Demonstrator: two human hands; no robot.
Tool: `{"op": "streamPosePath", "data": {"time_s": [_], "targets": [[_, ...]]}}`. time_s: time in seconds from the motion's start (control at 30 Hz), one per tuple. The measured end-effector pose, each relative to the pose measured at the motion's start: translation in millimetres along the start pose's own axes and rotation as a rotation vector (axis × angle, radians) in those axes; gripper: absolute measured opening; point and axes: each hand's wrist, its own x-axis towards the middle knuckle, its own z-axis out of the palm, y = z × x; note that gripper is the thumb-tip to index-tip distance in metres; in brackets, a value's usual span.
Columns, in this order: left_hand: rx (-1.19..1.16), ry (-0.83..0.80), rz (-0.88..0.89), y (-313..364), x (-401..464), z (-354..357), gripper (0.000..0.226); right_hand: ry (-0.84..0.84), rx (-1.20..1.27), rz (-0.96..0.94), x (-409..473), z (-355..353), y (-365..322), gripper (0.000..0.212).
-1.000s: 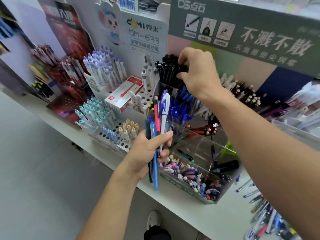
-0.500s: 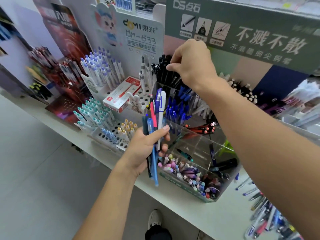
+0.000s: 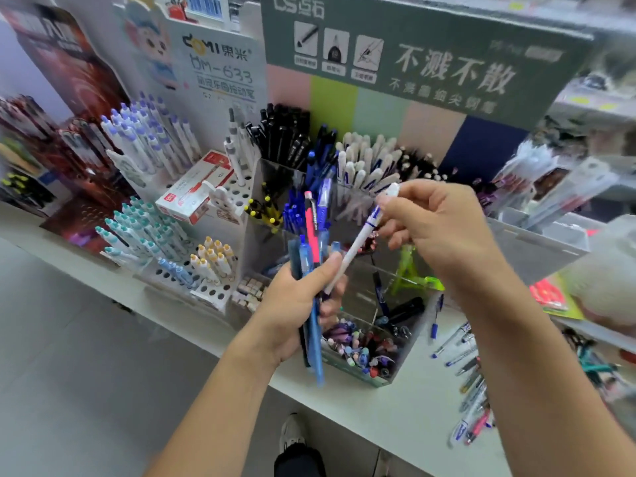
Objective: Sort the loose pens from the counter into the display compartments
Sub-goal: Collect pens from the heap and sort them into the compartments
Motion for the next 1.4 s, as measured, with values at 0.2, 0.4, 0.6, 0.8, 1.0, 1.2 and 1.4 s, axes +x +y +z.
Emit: {"op": "streamPosePath", "data": {"time_s": [0.2,0.4,0.6,0.8,1.0,1.2,1.4], "targets": [[0.002,0.089,-0.011,-7,10,0,0.026,0.411,-0.175,-0.587,14,-37,-33,0.006],[0.081,0.016,0.010,-6,4,-2,0.016,0.241,-0.519,-0.602,54,-9,-15,0.009],[0.143,0.029,0.014,-6,1,-3,0.018,0.239,-0.665,-0.484,63,4,-11,0.005],[0.182,0.055,0.042,-7,1,-9,0.019,0.088,-1.093,-0.428,58,8,-19,0.016],[0.183,0.051,0.052,-8,2,-17,0.016,-0.022,-1.024,-0.478,65,-5,-20,0.053],[0.472,0.079,0.156,-14,3,-25,0.013,0.085,-0.759,-0.528,28,3,-19,0.016],[0.600,-0.004,0.237,-7,4,-26,0.013,-0.148,-0.308,-0.089,11,13,8,0.021]]}}
